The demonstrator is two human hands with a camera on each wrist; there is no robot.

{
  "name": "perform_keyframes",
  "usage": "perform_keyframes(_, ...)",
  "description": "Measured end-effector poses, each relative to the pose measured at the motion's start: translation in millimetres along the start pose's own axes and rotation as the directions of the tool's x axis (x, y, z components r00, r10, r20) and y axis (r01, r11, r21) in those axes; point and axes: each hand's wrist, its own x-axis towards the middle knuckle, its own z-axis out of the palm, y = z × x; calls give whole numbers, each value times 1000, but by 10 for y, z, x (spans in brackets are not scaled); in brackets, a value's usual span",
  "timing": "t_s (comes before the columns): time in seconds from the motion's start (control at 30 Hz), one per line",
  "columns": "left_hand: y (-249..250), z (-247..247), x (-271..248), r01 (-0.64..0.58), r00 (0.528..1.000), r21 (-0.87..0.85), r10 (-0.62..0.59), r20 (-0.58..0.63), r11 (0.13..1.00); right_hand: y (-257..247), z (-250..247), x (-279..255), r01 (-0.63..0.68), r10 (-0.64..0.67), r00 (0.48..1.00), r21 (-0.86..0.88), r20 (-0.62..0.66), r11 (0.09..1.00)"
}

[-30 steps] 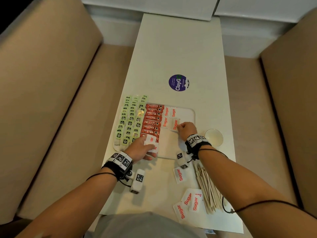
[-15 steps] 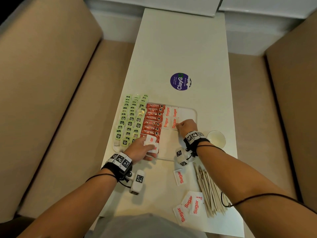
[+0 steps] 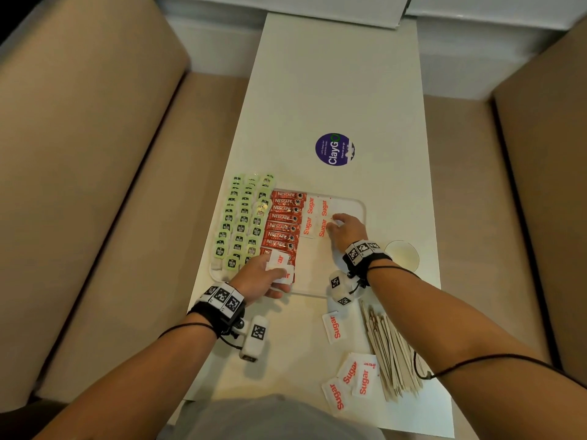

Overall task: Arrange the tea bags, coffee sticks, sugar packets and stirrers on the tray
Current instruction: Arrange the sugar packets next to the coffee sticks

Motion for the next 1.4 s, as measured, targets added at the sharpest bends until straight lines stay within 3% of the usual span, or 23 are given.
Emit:
perform_keyframes(0.17,5,-5,10,6,1000,-5,-6,1,1000,-15,-1,11,37,-36,999,-47,22,998)
perform_keyframes(0.47,-30,-22,34,-9,1000,-7,9,10,1000,27,14,-1,-45,43,999,-112,-21,993)
perform_keyframes(0.63,-60,-56,56,-59,997,30,57,49,998,25,41,-71,-30,28,999,-96,-20,995)
perform_keyframes(0.83,-21,-56,76,-113,992,66,109,63,991,-57,88,-482,168,-161,978,-45,135,985)
perform_keyframes(1.03,-40,-44,94,-158,987,181,147,71,971,-100,132,-1001,301,-311,877,86,366,950)
perform_keyframes(1.4,-21,-44,68,-145,988,97,150,-47,985,6,126,-1011,292,-281,895,22,347,956)
